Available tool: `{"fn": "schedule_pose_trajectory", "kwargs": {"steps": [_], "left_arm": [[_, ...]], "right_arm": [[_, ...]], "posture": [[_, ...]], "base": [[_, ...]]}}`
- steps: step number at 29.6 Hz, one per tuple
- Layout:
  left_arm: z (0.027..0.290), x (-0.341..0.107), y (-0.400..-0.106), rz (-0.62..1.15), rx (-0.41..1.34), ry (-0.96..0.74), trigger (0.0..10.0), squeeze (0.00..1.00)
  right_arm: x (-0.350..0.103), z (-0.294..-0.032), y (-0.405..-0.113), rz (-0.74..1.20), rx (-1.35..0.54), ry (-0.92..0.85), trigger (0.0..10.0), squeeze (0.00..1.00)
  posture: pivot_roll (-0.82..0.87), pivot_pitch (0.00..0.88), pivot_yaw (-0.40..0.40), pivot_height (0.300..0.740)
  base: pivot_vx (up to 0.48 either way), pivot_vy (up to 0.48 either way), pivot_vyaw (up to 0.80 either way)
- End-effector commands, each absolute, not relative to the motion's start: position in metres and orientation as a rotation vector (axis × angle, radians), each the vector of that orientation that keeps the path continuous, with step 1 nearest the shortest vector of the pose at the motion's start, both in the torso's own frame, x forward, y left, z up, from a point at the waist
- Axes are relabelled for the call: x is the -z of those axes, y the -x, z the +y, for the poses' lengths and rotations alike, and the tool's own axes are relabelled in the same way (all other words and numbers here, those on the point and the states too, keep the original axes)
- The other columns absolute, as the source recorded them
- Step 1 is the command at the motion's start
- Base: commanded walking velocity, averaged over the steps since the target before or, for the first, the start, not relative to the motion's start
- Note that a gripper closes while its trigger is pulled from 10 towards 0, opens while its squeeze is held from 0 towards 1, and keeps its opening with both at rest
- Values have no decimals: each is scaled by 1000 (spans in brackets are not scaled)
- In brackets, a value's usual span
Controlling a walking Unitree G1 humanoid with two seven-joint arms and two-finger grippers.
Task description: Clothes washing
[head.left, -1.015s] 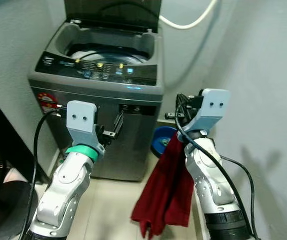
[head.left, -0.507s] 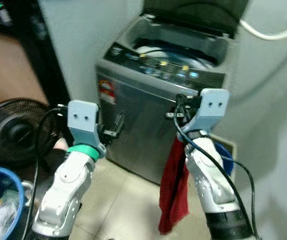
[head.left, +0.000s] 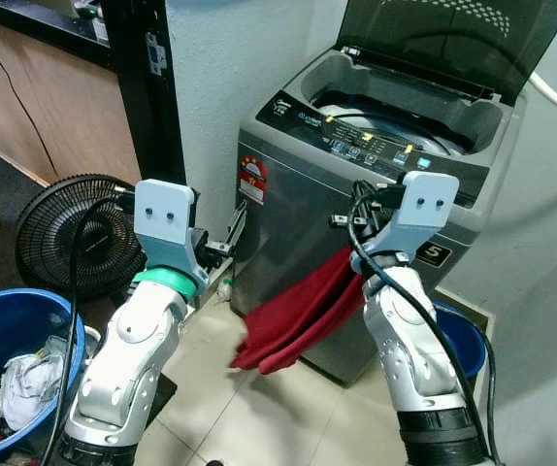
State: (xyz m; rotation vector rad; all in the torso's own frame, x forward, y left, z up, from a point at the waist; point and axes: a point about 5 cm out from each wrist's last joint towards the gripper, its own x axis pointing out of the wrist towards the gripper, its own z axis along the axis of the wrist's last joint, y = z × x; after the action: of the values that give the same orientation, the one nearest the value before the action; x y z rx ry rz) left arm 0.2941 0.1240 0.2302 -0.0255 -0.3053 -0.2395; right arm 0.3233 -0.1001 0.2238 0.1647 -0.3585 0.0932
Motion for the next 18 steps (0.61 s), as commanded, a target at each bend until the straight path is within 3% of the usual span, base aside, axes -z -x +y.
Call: {"fn": "schedule_pose_trajectory", "kwargs": {"steps": [1, 9, 18], "left_arm": [[121, -237, -294, -340, 246, 19, 10000, 0], [116, -259, -292, -420, 274, 9, 10000, 0], [102, -296, -283, -557, 373, -24, 10000, 0]], "right_arm": [[-231, -100, -321, -405, -94, -151, 10000, 0], [-241, -101, -319, -468, -76, -131, 10000, 0], [-281, -103, -311, -702, -21, -41, 10000, 0]], "posture": [[138, 28, -29, 740], [141, 24, -30, 740], [143, 21, -30, 740]], "base": [[469, 0, 0], [472, 0, 0], [472, 0, 0]]}}
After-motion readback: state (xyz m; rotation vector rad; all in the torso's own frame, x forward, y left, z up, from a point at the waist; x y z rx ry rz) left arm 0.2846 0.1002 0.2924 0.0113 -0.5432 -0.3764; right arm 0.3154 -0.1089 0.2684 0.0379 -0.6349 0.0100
